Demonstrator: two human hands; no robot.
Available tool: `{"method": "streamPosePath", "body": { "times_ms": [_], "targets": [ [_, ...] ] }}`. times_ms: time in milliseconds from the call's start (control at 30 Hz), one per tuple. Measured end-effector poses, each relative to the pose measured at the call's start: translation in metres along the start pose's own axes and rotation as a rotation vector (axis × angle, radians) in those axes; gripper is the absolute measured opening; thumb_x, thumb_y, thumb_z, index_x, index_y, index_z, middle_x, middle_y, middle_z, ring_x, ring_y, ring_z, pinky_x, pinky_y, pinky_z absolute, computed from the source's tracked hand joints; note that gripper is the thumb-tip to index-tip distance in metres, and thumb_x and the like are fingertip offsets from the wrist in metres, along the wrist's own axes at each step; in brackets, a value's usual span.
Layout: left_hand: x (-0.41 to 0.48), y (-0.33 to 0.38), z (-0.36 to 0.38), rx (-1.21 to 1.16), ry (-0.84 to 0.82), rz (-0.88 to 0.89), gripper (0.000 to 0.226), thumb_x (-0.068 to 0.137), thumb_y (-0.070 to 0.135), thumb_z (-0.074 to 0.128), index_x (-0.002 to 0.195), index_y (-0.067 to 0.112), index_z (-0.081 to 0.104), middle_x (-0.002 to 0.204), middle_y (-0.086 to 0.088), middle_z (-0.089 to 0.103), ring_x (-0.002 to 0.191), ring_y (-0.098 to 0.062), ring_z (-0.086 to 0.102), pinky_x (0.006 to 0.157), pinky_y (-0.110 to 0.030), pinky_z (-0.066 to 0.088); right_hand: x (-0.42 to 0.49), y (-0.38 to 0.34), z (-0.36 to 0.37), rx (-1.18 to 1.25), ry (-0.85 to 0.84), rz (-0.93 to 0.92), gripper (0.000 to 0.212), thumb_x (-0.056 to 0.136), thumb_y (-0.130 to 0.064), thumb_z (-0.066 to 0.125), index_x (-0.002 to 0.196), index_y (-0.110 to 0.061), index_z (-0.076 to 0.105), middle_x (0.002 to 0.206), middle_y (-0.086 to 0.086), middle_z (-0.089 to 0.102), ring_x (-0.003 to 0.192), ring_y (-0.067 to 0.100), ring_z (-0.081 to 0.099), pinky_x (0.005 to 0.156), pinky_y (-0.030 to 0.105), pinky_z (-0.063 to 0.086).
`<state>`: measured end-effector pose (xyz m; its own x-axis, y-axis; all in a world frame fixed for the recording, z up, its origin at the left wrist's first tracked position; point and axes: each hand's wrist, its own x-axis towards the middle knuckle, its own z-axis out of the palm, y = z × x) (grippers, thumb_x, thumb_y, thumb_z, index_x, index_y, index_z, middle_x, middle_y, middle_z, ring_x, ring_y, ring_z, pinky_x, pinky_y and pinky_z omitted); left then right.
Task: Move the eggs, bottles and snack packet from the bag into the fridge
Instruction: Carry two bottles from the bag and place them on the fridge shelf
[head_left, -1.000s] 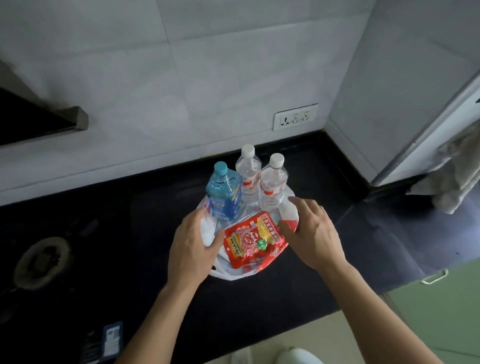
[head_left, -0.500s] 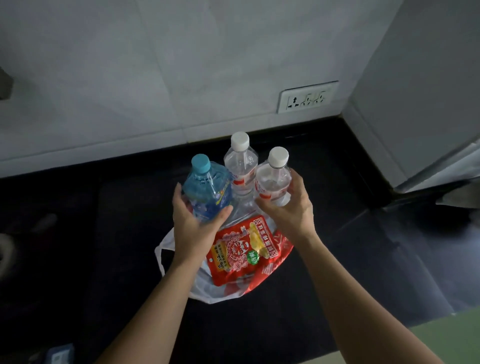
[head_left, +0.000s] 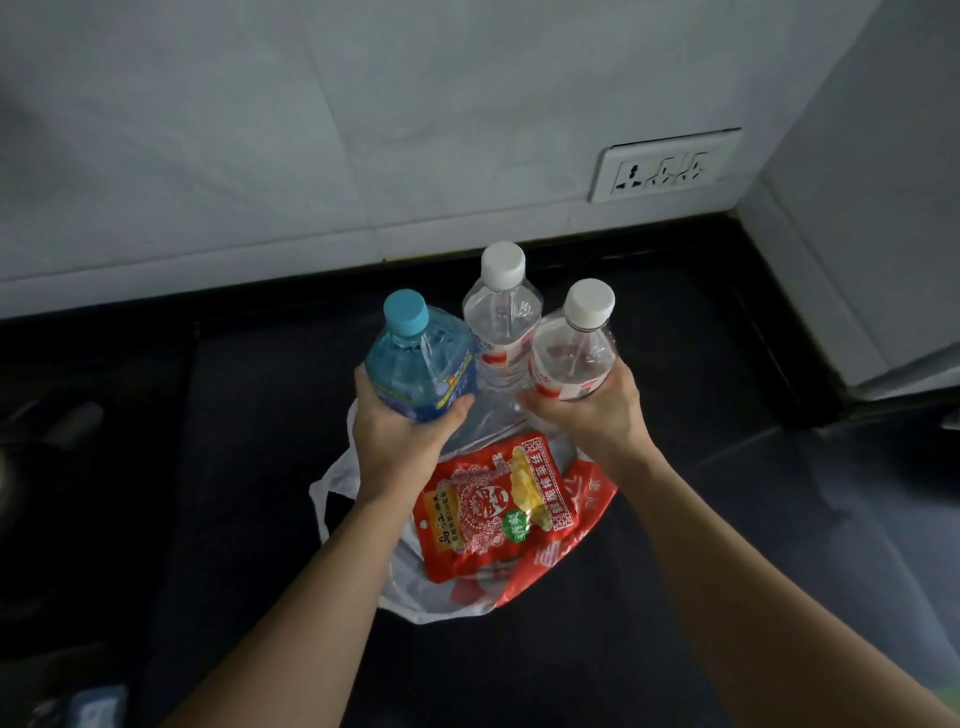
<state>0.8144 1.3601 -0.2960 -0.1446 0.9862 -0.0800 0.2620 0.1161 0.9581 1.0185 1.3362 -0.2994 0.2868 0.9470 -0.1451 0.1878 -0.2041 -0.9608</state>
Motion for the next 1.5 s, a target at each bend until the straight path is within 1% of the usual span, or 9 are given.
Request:
{"method": "streamPosePath", "body": {
  "times_ms": [200,367,467,567,700,867,1067,1300,1500],
  "targets": [
    [0.003,0.006,-0.012,-0.110,0.012,-0.040,0.076,0.066,0.011,0.090,0.131,0.022,0.052,0.122,0.004,0.066,0.110,-0.009,0.066,0.093,-0.037,0.056,-0.003,-0.005,0.008,0.055,0.123,-0.014,0.073,0.061,-0.044,0.093,0.122,-0.022,0.059,0.111,0.001,0.071,0.100,0.016,0.072,0.083,0.044,0.062],
    [-0.015,0.027,-0.023,-0.397,0.036,-0.110,0.068,0.075,0.002,0.080,0.134,0.019,0.051,0.115,0.007,0.069,0.105,-0.009,0.070,0.080,-0.027,0.059,-0.019,-0.022,0.003,0.060,0.177,-0.071,0.067,0.065,-0.044,0.090,0.119,-0.023,0.057,0.106,-0.001,0.072,0.097,0.016,0.073,0.081,0.045,0.063],
    [-0.025,0.041,-0.035,-0.480,-0.009,-0.092,0.077,0.070,0.006,0.084,0.138,0.016,0.049,0.120,0.001,0.069,0.110,-0.016,0.069,0.082,-0.031,0.058,-0.032,-0.034,-0.002,0.066,0.191,-0.090,0.061,0.068,-0.037,0.090,0.117,-0.021,0.057,0.103,0.000,0.072,0.092,0.016,0.074,0.078,0.045,0.064],
    [-0.038,0.057,-0.047,-0.500,-0.035,-0.040,0.081,0.066,0.015,0.086,0.138,0.016,0.049,0.123,-0.002,0.068,0.114,-0.020,0.067,0.087,-0.039,0.058,-0.049,-0.048,-0.007,0.064,0.202,-0.111,0.060,0.069,-0.040,0.089,0.116,-0.020,0.057,0.099,0.001,0.072,0.087,0.018,0.075,0.074,0.045,0.064],
    [-0.061,0.086,-0.061,-0.540,-0.037,0.025,0.082,0.059,0.030,0.084,0.133,0.014,0.052,0.114,0.005,0.072,0.109,-0.018,0.069,0.082,-0.033,0.058,-0.074,-0.071,-0.010,0.050,0.223,-0.129,0.058,0.072,-0.035,0.090,0.116,-0.019,0.057,0.100,0.000,0.072,0.087,0.017,0.074,0.074,0.042,0.064],
    [-0.083,0.122,-0.084,-0.508,-0.096,0.141,0.078,0.061,0.029,0.083,0.130,0.008,0.052,0.109,0.004,0.072,0.105,-0.018,0.070,0.079,-0.029,0.057,-0.102,-0.106,-0.013,0.093,0.275,-0.142,0.056,0.072,-0.032,0.090,0.114,-0.017,0.057,0.097,0.005,0.071,0.084,0.021,0.074,0.072,0.046,0.064],
    [-0.108,0.154,-0.113,-0.467,-0.133,0.213,0.068,0.062,0.025,0.084,0.124,0.016,0.055,0.110,0.002,0.072,0.105,-0.022,0.070,0.082,-0.030,0.057,-0.139,-0.147,-0.013,0.126,0.371,-0.133,0.060,0.066,-0.039,0.090,0.112,-0.018,0.059,0.096,0.003,0.072,0.083,0.019,0.074,0.073,0.046,0.064],
    [-0.125,0.159,-0.143,-0.447,-0.099,0.219,0.069,0.061,0.029,0.084,0.124,0.018,0.056,0.110,0.002,0.072,0.105,-0.020,0.070,0.082,-0.033,0.059,-0.165,-0.174,0.007,0.106,0.295,-0.193,0.052,0.071,-0.032,0.092,0.110,-0.020,0.060,0.095,0.003,0.072,0.083,0.018,0.074,0.072,0.042,0.064],
    [-0.140,0.157,-0.164,-0.462,0.041,0.190,0.072,0.060,0.031,0.085,0.124,0.016,0.056,0.109,0.001,0.073,0.103,-0.019,0.071,0.082,-0.031,0.059,-0.171,-0.189,0.036,0.118,0.152,-0.224,0.051,0.072,-0.029,0.091,0.111,-0.016,0.060,0.089,0.003,0.072,0.078,0.015,0.073,0.071,0.037,0.064]
  ]
}}
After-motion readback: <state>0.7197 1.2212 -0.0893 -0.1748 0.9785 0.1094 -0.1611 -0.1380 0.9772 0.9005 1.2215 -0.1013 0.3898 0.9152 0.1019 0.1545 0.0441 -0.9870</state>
